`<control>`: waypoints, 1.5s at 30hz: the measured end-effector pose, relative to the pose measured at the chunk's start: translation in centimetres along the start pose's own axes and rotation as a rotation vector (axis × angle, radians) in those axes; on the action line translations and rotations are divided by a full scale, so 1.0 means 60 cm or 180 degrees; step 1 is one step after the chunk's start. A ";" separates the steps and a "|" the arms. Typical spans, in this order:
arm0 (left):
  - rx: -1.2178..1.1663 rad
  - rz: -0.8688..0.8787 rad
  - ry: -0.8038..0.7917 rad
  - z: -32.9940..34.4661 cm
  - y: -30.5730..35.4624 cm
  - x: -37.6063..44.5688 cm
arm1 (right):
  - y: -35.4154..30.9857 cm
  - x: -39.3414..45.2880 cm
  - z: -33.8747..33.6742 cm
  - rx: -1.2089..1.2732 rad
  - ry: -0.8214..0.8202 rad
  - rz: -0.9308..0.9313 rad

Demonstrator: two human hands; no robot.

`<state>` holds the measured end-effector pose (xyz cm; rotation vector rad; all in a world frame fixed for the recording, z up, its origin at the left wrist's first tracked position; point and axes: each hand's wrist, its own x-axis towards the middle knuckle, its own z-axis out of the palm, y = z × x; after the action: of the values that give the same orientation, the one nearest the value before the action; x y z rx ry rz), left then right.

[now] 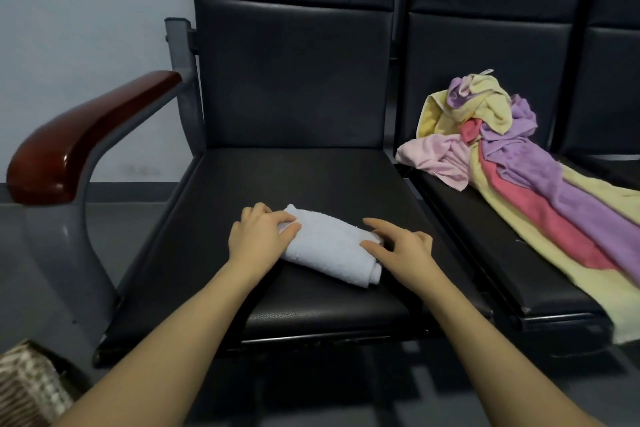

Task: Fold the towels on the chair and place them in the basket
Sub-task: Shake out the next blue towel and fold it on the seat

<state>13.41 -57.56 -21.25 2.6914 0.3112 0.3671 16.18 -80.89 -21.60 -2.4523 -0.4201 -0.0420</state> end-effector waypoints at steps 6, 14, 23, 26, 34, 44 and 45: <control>-0.0018 -0.0078 -0.0345 -0.016 0.002 -0.002 | -0.011 0.009 0.004 -0.0296 -0.0234 -0.0247; 0.0182 -0.0018 -0.0535 -0.017 -0.008 -0.008 | -0.031 -0.009 0.002 -0.0236 -0.0301 -0.0552; -0.0232 0.0362 0.0150 -0.019 -0.002 -0.052 | -0.035 -0.031 0.001 0.0210 -0.0356 -0.0418; -0.0443 0.0381 0.0331 -0.034 -0.007 -0.067 | -0.046 -0.042 -0.005 0.0446 -0.0296 -0.0509; -0.0935 0.0241 0.0883 -0.143 -0.011 -0.090 | -0.132 -0.049 -0.026 0.0949 0.0054 -0.1060; -0.0691 -0.0033 0.1651 -0.293 -0.140 -0.175 | -0.311 -0.040 0.037 0.1141 -0.0262 -0.1867; -0.0661 -0.0113 0.1696 -0.301 -0.165 -0.187 | -0.332 -0.043 0.054 0.1137 -0.0309 -0.1938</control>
<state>-4.14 -45.19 -11.78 2.3429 0.4414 1.0462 7.36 -64.87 -12.65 -1.9069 -1.1022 -0.0945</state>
